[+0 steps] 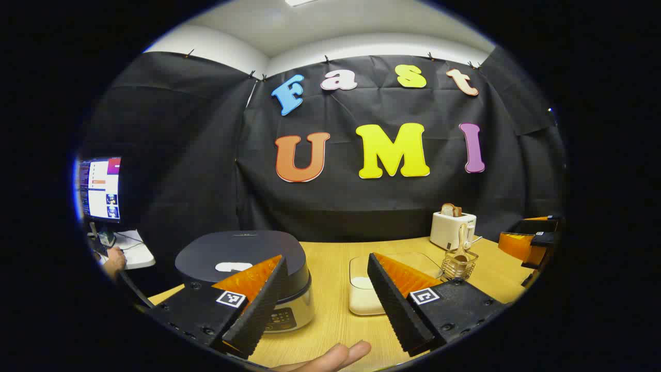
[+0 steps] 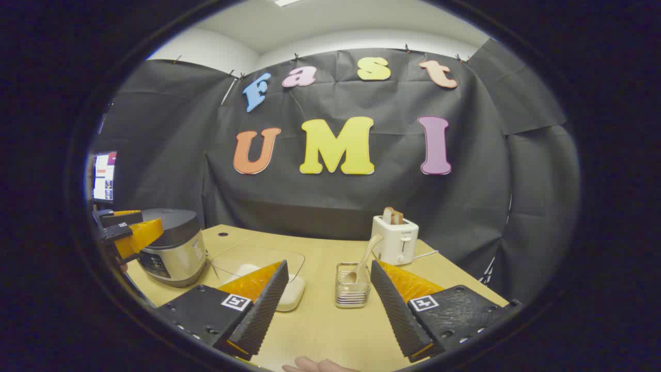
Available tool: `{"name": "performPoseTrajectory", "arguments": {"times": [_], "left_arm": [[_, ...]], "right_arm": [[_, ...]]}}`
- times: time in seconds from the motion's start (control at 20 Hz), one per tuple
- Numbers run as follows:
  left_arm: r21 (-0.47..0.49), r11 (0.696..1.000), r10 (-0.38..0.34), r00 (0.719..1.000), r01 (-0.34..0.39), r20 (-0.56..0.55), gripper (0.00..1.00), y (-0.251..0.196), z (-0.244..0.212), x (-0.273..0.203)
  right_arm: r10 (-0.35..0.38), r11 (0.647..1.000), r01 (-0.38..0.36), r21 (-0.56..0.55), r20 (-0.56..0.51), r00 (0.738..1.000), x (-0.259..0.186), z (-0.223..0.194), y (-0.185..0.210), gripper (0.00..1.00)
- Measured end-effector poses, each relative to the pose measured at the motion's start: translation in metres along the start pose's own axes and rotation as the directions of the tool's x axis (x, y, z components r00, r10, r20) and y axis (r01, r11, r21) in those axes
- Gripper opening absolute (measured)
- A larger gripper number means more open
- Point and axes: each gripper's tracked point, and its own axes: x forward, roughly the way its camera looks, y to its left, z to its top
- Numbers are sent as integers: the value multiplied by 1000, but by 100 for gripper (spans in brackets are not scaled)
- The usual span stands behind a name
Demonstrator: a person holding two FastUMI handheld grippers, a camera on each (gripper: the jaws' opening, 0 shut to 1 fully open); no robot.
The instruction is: Close the left gripper, press the button to open the rice cooker; take a wooden spoon from the chopstick holder with the right hand, scoop a spoonful of rice and pour it into the rice cooker, then put the wooden spoon back into the chopstick holder.
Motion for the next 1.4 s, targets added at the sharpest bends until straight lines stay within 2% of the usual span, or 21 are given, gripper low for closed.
{"name": "performPoseTrajectory", "arguments": {"times": [0.25,0.4,0.75,0.85,1.05,1.1,1.15,1.2,1.25,1.4], "left_arm": [[30,999,41,999,-40,-23,99,7,-9,-10],[63,996,70,997,-69,-12,99,14,-9,-12],[17,995,98,995,-98,-23,99,20,-6,-9],[7,991,131,991,-131,-16,99,30,-3,-8],[-13,988,152,988,-152,-41,99,44,0,-4],[-17,989,148,988,-149,-43,97,46,3,-3],[-18,989,148,988,-149,-49,88,50,7,-1],[-13,989,146,988,-147,-57,88,54,9,0],[-8,990,139,988,-140,-61,84,56,14,0],[5,994,110,990,-110,-94,64,63,21,5]], "right_arm": [[-29,997,27,69,32,999,-7,-3,-22,96],[-54,997,53,53,19,998,-11,-7,-36,96],[-103,994,102,47,32,994,-23,-10,-64,96],[-103,994,102,43,28,994,-23,-13,-65,96],[-97,994,96,53,9,995,-23,-20,-66,95],[-92,994,92,54,9,996,-23,-20,-64,96],[-89,995,88,52,8,996,-24,-20,-62,95],[-87,995,86,48,10,996,-23,-20,-61,95],[-86,996,85,41,11,996,-23,-20,-60,95],[-77,997,77,27,7,997,-24,-22,-56,96]]}}
